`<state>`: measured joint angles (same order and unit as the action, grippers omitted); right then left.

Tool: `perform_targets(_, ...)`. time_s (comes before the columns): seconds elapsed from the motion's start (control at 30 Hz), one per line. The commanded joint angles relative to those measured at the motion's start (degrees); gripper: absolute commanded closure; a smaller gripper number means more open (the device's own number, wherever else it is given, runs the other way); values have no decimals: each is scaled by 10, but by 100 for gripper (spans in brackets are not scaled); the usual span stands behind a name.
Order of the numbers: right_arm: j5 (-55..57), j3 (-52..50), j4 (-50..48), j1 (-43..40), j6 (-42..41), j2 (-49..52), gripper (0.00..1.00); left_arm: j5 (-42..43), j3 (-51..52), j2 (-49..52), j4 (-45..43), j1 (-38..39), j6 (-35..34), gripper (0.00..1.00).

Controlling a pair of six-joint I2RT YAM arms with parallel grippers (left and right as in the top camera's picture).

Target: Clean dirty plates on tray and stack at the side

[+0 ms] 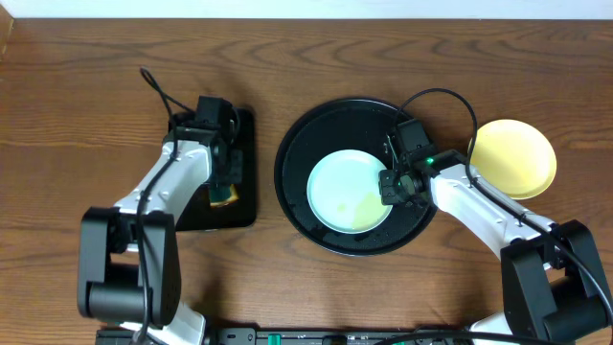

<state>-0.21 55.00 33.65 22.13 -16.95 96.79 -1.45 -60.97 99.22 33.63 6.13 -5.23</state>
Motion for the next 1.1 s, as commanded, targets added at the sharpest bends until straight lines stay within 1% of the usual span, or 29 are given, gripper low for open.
perform_targets(0.0, 8, -8, 6, 4, -3, -1, 99, 5, -2, -47, -12, -15, -118, 93)
perform_targets(0.07, 8, -8, 6, 4, -3, -1, 99, 2, -2, -63, -18, -27, -196, 93)
perform_targets(0.2, 8, -8, 6, 4, -3, -1, 99, 5, -2, -75, -10, -49, -379, 92)
perform_targets(0.27, 8, -8, 6, 4, -3, -1, 99, 10, -2, -74, -9, -51, -447, 92)
perform_targets(0.37, 8, -8, 6, 4, -3, -1, 99, 10, -2, -74, -9, -50, -488, 92)
perform_targets(0.4, 8, -8, 6, 4, -3, -1, 99, 10, -2, -74, -10, -50, -493, 86)
perform_targets(0.43, 8, -8, 6, 4, -3, -1, 99, 10, -2, -74, -10, -50, -493, 76)
perform_targets(0.47, 8, -8, 6, 4, -3, -1, 99, 10, -2, -74, -11, -50, -493, 69)
perform_targets(0.5, 8, -8, 6, 4, -3, -1, 99, 10, -2, -74, -12, -50, -488, 68)
perform_targets(0.6, 8, -8, 6, 4, -3, -1, 99, 10, -2, -74, -20, -50, -438, 68)
perform_targets(0.7, 8, -8, 6, 4, -3, -1, 99, 8, -2, -74, -33, -51, -349, 68)
perform_targets(0.77, 8, -8, 7, 4, -3, -1, 99, 8, -2, -74, -50, -51, -258, 65)
perform_targets(0.87, 8, -8, 6, 4, -3, -1, 99, 8, -2, -74, -61, -51, -82, 64)
perform_targets(0.97, 8, -8, 6, 4, -3, -1, 99, 4, -2, -73, -41, -51, 96, 64)
perform_targets(1.0, 8, -8, 6, 4, -3, -1, 99, -8, 0, -73, -41, -51, 134, 64)
perform_targets(1.07, 8, -8, 7, 4, -3, -1, 99, -27, 0, -71, -47, -51, 164, 64)
